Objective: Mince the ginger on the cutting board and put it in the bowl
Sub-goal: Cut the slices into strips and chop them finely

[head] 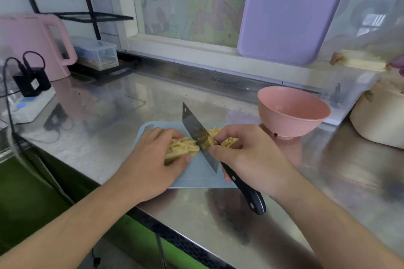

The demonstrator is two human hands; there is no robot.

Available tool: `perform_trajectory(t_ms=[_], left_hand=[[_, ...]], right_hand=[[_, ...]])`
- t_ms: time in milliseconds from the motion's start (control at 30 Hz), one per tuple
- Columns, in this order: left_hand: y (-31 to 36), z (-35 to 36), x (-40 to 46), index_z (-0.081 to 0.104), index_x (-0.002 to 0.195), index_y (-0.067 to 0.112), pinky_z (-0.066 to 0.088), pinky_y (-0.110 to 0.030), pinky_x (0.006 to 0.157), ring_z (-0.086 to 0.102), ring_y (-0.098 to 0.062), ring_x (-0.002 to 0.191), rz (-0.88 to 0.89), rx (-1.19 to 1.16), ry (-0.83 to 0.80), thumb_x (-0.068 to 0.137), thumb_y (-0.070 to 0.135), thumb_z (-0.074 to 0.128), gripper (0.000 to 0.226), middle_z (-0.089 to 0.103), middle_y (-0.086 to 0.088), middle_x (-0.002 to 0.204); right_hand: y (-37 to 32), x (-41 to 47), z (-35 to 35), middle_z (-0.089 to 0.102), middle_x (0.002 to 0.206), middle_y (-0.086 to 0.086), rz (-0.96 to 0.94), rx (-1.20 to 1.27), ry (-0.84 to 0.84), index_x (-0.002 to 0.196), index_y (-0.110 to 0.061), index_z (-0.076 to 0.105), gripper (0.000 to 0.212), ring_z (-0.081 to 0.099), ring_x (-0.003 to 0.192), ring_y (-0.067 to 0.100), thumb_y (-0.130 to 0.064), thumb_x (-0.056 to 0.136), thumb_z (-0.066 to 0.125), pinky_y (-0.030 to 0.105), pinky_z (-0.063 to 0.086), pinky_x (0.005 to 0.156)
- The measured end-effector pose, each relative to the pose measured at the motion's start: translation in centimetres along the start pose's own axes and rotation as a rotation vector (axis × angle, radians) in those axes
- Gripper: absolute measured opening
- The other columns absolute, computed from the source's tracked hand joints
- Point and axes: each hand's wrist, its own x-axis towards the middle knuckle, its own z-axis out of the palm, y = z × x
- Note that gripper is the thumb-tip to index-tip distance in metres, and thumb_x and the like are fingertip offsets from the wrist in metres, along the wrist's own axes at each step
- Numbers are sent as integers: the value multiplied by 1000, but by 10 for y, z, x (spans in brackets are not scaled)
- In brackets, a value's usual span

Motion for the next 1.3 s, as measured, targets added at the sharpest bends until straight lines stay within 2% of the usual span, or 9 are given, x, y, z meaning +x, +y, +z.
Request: perform_trajectory(t_ms=[100,200,367,500,567,700,833,1067,1300], left_hand=[[-1,4,-1,47,134,47,43,-30,102,35,2,129,20,17,7,92,66,55,47,42,31,129],[-3,9,-6,46,135,49,38,-20,95,32,10,126,25,37,37,91,67,53,48,40,36,128],[-7,12,-6,49,138,49,33,-10,94,29,14,128,-12,-25,0,90,62,57,50,41,38,130],[-10,8,-5,53,143,39,29,-3,100,35,6,130,-92,-56,-86,94,53,62,52,45,31,132],[-9,8,-4,55,144,31,25,-3,105,39,-1,128,-124,-68,-110,95,46,66,53,48,24,133],[-3,11,2,61,137,21,38,-24,101,44,-12,124,-181,-115,-95,93,35,72,47,51,13,130],[3,9,5,60,136,22,35,-19,103,42,-12,124,-225,-189,-130,93,32,73,46,50,12,131],[13,-11,8,57,135,26,34,-17,105,40,-6,126,-239,-300,-196,91,41,76,50,49,13,132],[17,-20,14,64,114,27,35,-8,94,44,-2,115,-297,-323,-142,94,34,74,23,55,19,117]], right_hand=[[2,-1,2,71,56,6,4,-1,-13,88,-20,68,11,51,40,8,-30,94,69,21,43,49],[4,-2,5,72,58,2,41,23,-31,96,-30,66,9,50,41,6,-38,92,66,18,40,46],[1,4,8,72,70,-5,109,-100,-54,106,-55,54,21,63,49,19,-48,87,53,40,58,56],[-14,13,11,64,81,-17,187,-324,-126,104,-37,47,16,59,64,14,-45,91,44,31,48,52],[-24,17,12,59,74,-1,240,-390,-189,96,-29,43,17,56,67,19,-47,97,41,38,48,58],[-42,23,18,52,75,-2,265,-438,-309,86,-28,34,26,52,74,24,-43,106,38,39,37,61],[-43,20,18,56,70,2,274,-348,-283,85,-29,37,22,52,69,24,-32,106,42,42,40,61],[-45,27,9,48,68,-3,321,-416,-321,93,-24,41,15,49,70,27,-29,107,38,39,35,61],[-52,30,9,36,64,-9,288,-510,-330,117,-17,54,19,43,69,24,-26,109,39,34,26,57]])
